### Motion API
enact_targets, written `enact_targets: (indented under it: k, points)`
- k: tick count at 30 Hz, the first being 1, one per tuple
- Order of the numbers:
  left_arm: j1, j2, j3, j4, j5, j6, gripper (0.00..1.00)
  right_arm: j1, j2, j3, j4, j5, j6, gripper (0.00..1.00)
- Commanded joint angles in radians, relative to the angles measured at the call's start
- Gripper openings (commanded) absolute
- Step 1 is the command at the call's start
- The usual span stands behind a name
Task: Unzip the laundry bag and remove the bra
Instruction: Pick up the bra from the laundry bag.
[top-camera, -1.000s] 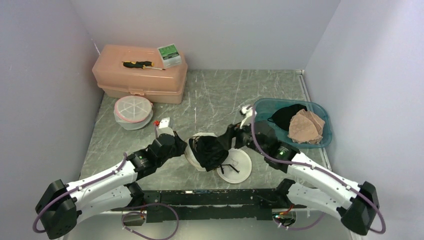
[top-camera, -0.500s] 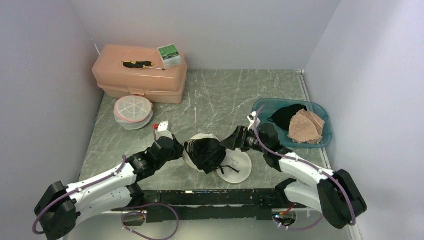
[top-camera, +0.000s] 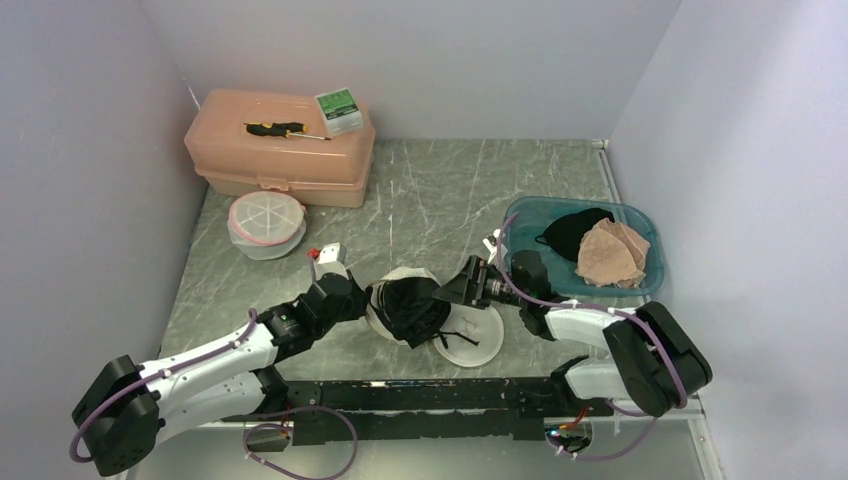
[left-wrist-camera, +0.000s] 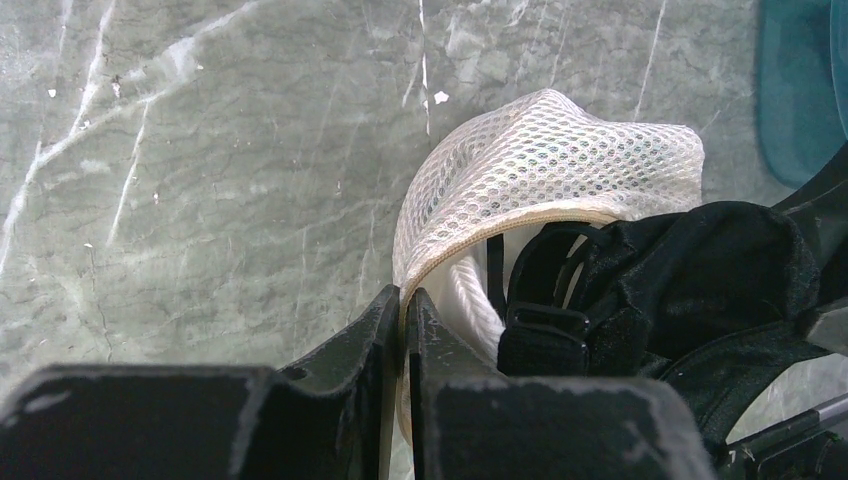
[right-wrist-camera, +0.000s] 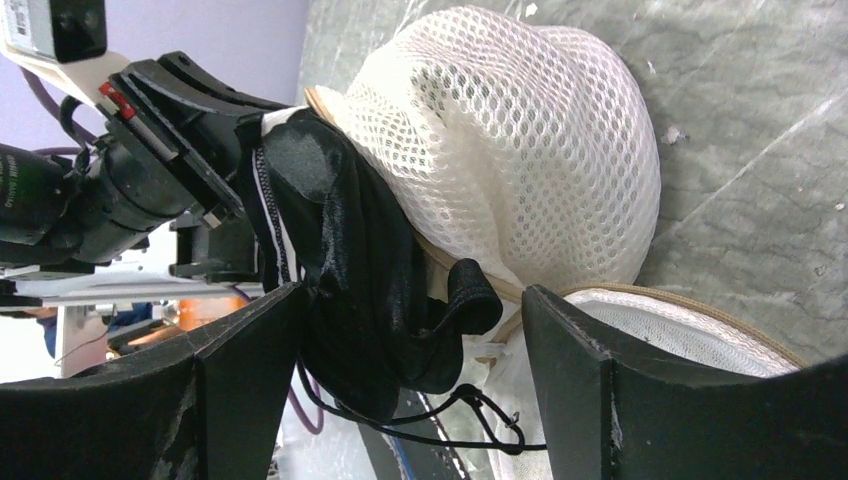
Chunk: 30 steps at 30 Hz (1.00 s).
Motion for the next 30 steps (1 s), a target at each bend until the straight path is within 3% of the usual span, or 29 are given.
enact_targets:
  k: [1, 9, 20, 22, 24, 27, 30]
  points:
    - [-0.001, 0.008, -0.008, 0.053, 0.010, -0.019, 0.13, 0.014, 0.037, 0.000, 0.115, -0.044, 0.022, 0.80]
    - [0.000, 0.014, -0.008, 0.064, 0.019, -0.020, 0.13, 0.045, 0.063, 0.034, 0.128, -0.064, 0.030, 0.69]
    - [0.000, 0.004, -0.016, 0.061, 0.023, -0.028, 0.13, 0.056, 0.004, 0.059, 0.090, -0.067, 0.020, 0.21]
    - [-0.001, -0.002, -0.016, 0.058, 0.021, -0.028, 0.12, 0.057, -0.024, 0.070, 0.056, -0.063, 0.008, 0.17]
    - [-0.001, -0.007, -0.016, 0.055, 0.021, -0.027, 0.13, 0.055, -0.046, 0.081, 0.017, -0.056, -0.005, 0.24]
    - [0.000, -0.010, -0.015, 0.056, 0.023, -0.029, 0.12, 0.057, -0.041, 0.094, -0.006, -0.067, -0.012, 0.52]
    - [0.000, -0.010, -0.016, 0.059, 0.024, -0.030, 0.12, 0.066, -0.011, 0.109, -0.036, -0.061, -0.026, 0.60]
